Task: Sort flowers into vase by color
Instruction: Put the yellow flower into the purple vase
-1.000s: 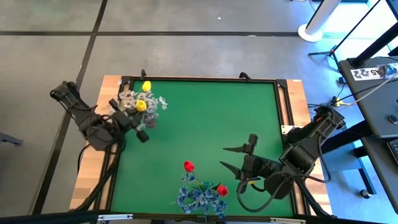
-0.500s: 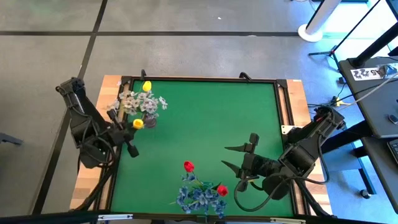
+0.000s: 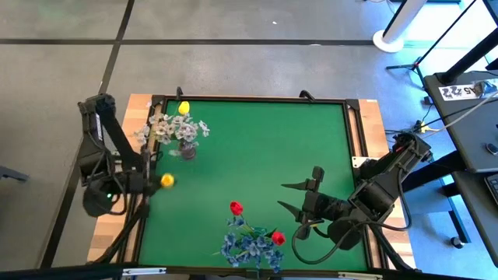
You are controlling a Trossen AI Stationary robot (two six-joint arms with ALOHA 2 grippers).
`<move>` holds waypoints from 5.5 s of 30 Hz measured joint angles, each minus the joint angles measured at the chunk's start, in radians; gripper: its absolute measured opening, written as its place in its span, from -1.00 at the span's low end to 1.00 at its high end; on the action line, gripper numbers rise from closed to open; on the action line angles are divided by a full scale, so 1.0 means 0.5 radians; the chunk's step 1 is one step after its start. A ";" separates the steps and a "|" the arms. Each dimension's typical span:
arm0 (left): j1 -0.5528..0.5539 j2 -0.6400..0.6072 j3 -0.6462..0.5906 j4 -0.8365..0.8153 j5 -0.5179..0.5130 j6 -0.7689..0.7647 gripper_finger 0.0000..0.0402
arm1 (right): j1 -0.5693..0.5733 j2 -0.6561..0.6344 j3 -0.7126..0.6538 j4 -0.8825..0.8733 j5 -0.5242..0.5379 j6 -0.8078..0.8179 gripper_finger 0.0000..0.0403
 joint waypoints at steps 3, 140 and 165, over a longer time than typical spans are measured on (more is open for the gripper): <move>-0.181 0.010 -0.028 0.061 0.257 -0.200 -0.99 | 0.000 0.000 0.000 -0.008 0.000 0.002 0.04; 0.335 -0.652 -0.584 2.192 -0.531 2.288 -0.99 | -0.145 0.001 0.000 0.044 -0.019 -0.053 0.04; 0.822 -0.651 -0.584 2.181 -0.173 1.937 -0.99 | -0.145 0.001 0.000 0.042 -0.036 -0.053 0.04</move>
